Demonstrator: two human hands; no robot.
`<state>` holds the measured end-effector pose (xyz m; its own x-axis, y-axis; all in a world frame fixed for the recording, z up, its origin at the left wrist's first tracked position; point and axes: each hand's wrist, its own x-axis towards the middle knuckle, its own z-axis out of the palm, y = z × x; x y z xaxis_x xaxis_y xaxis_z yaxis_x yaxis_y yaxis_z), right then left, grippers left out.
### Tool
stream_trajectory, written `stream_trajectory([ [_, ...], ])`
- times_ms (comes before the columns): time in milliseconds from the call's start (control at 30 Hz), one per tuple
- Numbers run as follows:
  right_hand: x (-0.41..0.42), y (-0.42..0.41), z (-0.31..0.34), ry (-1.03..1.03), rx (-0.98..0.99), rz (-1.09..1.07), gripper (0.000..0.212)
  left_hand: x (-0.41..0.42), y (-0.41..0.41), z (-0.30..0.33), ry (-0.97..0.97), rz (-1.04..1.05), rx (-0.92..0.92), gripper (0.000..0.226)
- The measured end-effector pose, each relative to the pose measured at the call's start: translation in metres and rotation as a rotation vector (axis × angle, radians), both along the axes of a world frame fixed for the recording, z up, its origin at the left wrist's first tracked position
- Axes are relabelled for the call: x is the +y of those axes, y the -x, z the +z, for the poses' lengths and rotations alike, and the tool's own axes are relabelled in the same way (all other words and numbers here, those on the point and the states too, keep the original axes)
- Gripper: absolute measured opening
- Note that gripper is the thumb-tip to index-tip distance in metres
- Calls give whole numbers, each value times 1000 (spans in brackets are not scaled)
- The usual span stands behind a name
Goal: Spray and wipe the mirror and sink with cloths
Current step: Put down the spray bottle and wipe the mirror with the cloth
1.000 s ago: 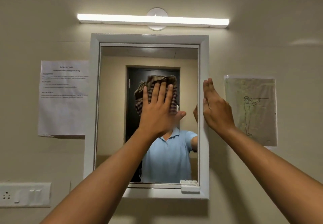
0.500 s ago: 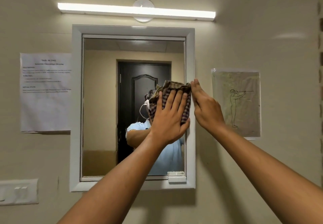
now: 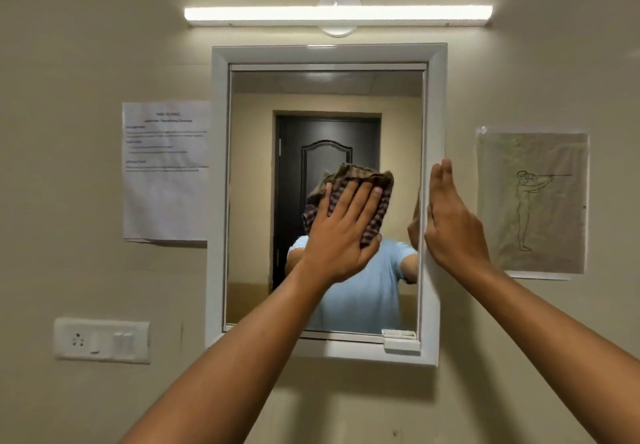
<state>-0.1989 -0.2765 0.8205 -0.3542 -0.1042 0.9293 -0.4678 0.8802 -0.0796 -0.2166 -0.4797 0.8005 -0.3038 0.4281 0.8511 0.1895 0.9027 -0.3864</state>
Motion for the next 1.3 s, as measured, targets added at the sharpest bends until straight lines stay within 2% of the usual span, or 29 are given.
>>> stream_trajectory([
  [67, -6, 0, -1, 29, -7, 1, 83, -22, -1, 9, -28, 49, -3, 73],
  [200, -13, 0, -3, 55, 49, 6, 75, -69, -3, 22, -142, 109, 12, 72],
  [267, -15, 2, -4, 60, 69, -11, 82, -92, -4, 24, -164, 121, 20, 72],
  [467, -18, 2, -5, 76, 96, -31, 84, -135, -6, 9, -239, 114, 34, 71],
  [567, -20, 5, -5, 87, 80, -3, 77, -138, -6, -3, -249, 127, 30, 72],
  [700, -21, -3, -5, 99, 54, -27, 67, -130, -8, -25, -306, 143, 15, 74],
  [833, -18, -7, -8, 75, 26, -51, 81, -113, -10, -55, -334, 129, -7, 77],
  [933, -15, -8, -13, 60, 16, -46, 79, -93, -12, -64, -351, 133, -27, 79],
  [1000, -11, -8, -16, 44, 4, -33, 76, -77, -12, -63, -338, 130, -40, 82],
  [1167, 5, -1, -27, -24, -41, -62, 90, -20, -9, -49, -256, 66, -82, 88],
  [1300, 19, -1, -29, -97, -52, -55, 91, 24, -6, -29, -231, -32, -73, 72],
])
